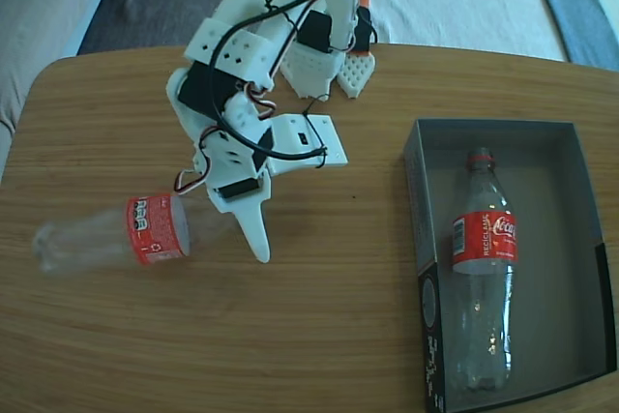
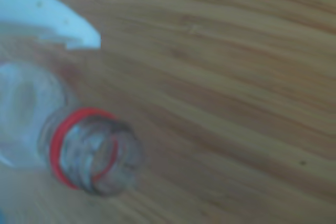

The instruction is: Grasp the bottles and put them in the box.

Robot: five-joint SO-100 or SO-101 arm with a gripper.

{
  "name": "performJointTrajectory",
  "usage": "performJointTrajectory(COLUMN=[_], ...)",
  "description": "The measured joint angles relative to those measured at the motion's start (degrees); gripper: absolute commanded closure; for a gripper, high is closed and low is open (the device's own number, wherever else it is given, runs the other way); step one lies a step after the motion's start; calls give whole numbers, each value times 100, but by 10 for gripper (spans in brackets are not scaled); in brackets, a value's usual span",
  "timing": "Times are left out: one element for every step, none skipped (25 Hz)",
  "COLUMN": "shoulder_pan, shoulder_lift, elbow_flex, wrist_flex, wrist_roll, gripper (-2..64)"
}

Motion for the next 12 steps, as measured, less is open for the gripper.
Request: performJointTrajectory(shoulder_pan=[9, 18, -9, -53, -70, -44, -9, 0, -9, -44, -53, -35], shoulder_lift=[0, 0, -18, -70, -158, -264, -352, -387, -413, -448, -492, -510], elbow_flex=[0, 0, 0, 0, 0, 0, 0, 0, -26, -70, -97, -123], wrist_flex=[0, 0, 0, 0, 0, 0, 0, 0, 0, 0, 0, 0], wrist_roll=[0, 0, 0, 0, 0, 0, 0, 0, 0, 0, 0, 0], gripper=[10, 10, 10, 10, 10, 10, 10, 10, 10, 10, 10, 10])
